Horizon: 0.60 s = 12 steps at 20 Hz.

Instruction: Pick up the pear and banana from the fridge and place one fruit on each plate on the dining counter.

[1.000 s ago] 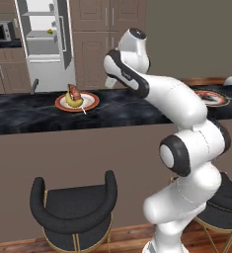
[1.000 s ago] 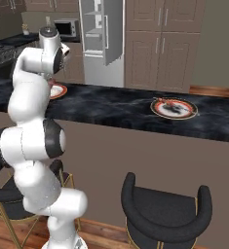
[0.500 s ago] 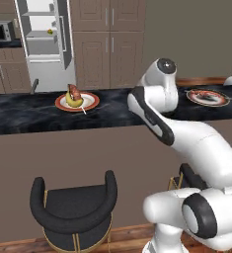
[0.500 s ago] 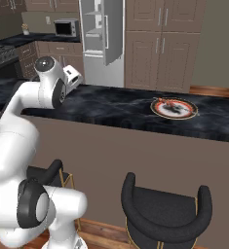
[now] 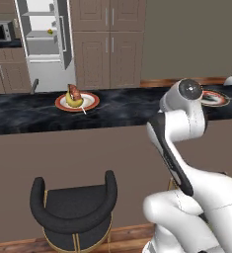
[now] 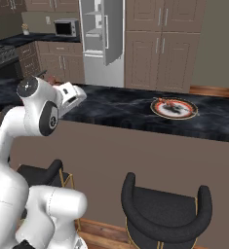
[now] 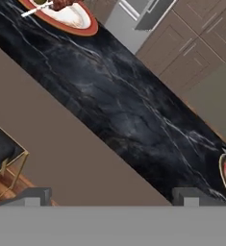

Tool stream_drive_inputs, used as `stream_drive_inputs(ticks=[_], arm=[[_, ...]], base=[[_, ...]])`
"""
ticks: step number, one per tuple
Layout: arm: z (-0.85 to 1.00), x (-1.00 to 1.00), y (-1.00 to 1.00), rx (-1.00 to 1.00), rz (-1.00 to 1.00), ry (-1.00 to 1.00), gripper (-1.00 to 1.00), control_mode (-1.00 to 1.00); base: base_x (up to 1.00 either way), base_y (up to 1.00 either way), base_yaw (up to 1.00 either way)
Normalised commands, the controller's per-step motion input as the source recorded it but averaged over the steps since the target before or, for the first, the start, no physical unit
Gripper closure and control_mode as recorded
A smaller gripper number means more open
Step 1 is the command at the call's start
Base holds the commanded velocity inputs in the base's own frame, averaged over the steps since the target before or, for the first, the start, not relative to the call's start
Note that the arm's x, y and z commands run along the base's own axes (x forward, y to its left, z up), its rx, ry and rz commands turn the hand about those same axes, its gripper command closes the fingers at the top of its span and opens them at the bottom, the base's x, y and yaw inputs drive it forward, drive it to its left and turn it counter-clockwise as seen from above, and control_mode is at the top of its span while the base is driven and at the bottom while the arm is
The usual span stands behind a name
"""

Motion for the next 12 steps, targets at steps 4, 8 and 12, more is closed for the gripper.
stream_drive_inputs(ticks=[4,8,12], arm=[[0.00,-1.00,-0.01,0.00,0.02,0.00,-1.00,-1.00],[0.00,-0.54,0.00,0.00,0.02,0.00,-1.00,-1.00],[0.00,-0.28,0.00,0.00,0.00,0.00,-1.00,-1.00]], base=[[0.00,0.00,0.00],[0.00,0.00,0.00],[0.00,0.00,0.00]])
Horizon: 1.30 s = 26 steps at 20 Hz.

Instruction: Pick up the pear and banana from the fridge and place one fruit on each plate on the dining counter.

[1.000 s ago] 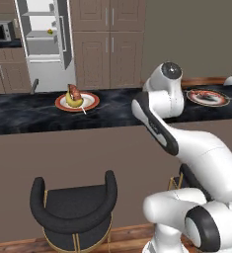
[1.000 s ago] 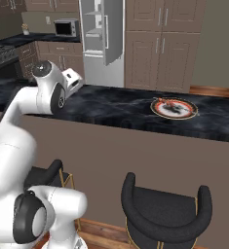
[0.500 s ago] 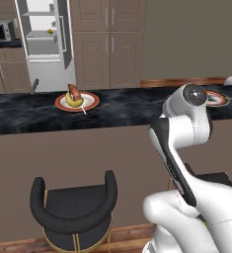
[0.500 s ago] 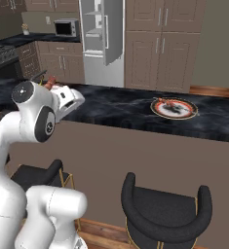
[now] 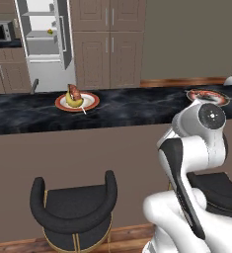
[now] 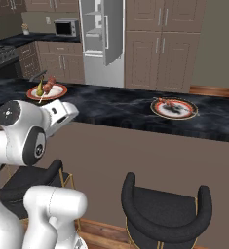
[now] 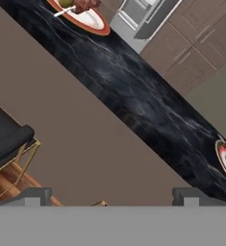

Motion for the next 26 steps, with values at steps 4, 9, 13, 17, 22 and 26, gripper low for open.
stream_drive_inputs(ticks=[4,9,13,17,22,26], arm=[[0.00,-0.11,0.00,0.00,0.00,0.00,-1.00,-1.00],[-0.01,-0.17,0.00,0.00,0.00,0.00,-1.00,1.00],[0.00,0.00,0.00,0.00,0.00,0.00,-1.00,1.00],[0.00,0.00,0.00,0.00,0.00,0.00,-1.00,1.00],[0.00,0.00,0.00,0.00,0.00,0.00,-1.00,1.00],[0.00,0.00,0.00,0.00,0.00,0.00,-1.00,1.00]], base=[[0.00,0.00,0.00],[-0.09,-0.01,0.00],[-0.62,-0.04,0.00],[-0.89,-0.14,0.01],[-0.78,-0.28,0.00],[-0.45,-0.43,-0.01]])
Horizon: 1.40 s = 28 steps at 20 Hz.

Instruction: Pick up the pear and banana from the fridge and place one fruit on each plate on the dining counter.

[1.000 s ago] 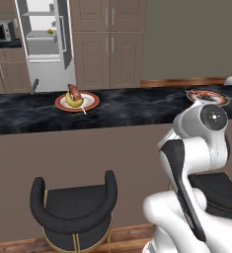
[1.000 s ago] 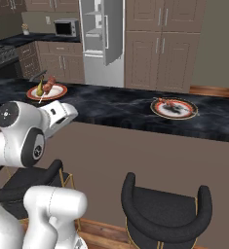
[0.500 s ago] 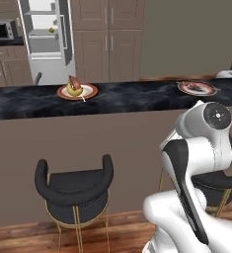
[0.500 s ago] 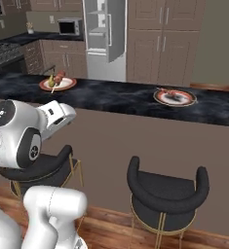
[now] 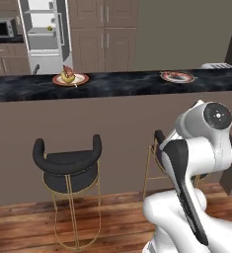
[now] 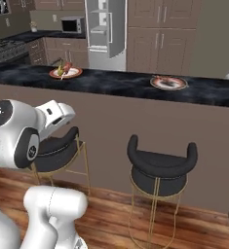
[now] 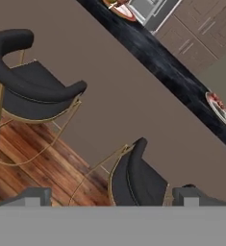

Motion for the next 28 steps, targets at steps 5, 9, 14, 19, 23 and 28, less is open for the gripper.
stream_drive_inputs(ticks=[5,9,14,19,23,28], arm=[[0.00,0.00,0.00,0.00,0.00,0.00,-1.00,1.00],[0.00,0.00,0.00,0.00,0.00,0.00,-1.00,1.00],[0.00,0.00,0.00,0.00,0.00,0.00,-1.00,1.00],[0.00,0.00,0.00,0.00,0.00,0.00,-1.00,1.00],[0.00,0.00,0.00,0.00,0.00,0.00,-1.00,1.00],[0.00,0.00,0.00,0.00,0.00,0.00,-1.00,1.00]], base=[[-0.03,-0.85,-0.04],[0.00,-1.00,-0.05],[0.00,-1.00,-0.05],[0.00,-1.00,-0.04],[0.00,-1.00,-0.03],[0.00,-1.00,-0.01]])
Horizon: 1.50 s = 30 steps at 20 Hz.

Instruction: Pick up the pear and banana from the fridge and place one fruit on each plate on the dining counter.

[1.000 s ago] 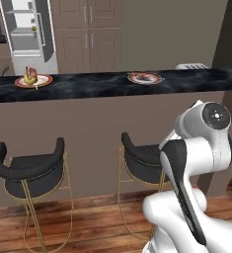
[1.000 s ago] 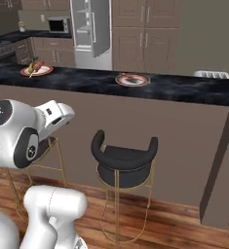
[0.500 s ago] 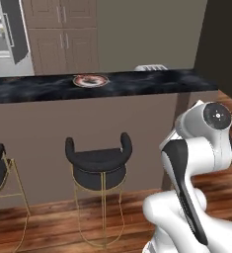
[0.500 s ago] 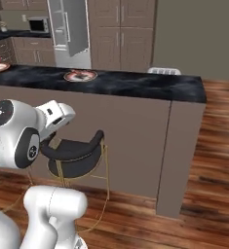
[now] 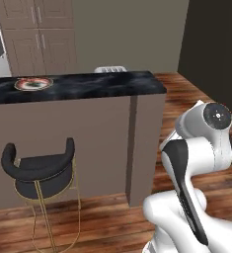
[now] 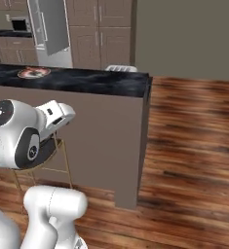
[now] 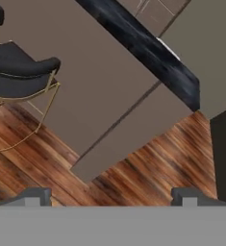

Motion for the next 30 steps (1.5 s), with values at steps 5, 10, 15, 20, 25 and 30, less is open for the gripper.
stream_drive_inputs(ticks=[5,10,15,20,25,30], arm=[[0.00,0.00,0.00,0.00,0.00,0.00,-1.00,1.00],[0.00,0.00,0.00,0.00,0.00,0.00,-1.00,1.00],[0.00,0.00,0.00,0.00,0.00,0.00,-1.00,1.00],[0.00,0.00,0.00,0.00,0.00,0.00,-1.00,1.00],[0.00,0.00,0.00,0.00,0.00,0.00,-1.00,1.00],[0.00,0.00,0.00,0.00,0.00,0.00,-1.00,1.00]], base=[[0.16,-1.00,0.00],[0.50,-1.00,0.00],[0.82,-0.92,0.00],[0.94,-0.95,0.03],[0.92,-1.00,0.04],[1.00,-0.81,0.10]])
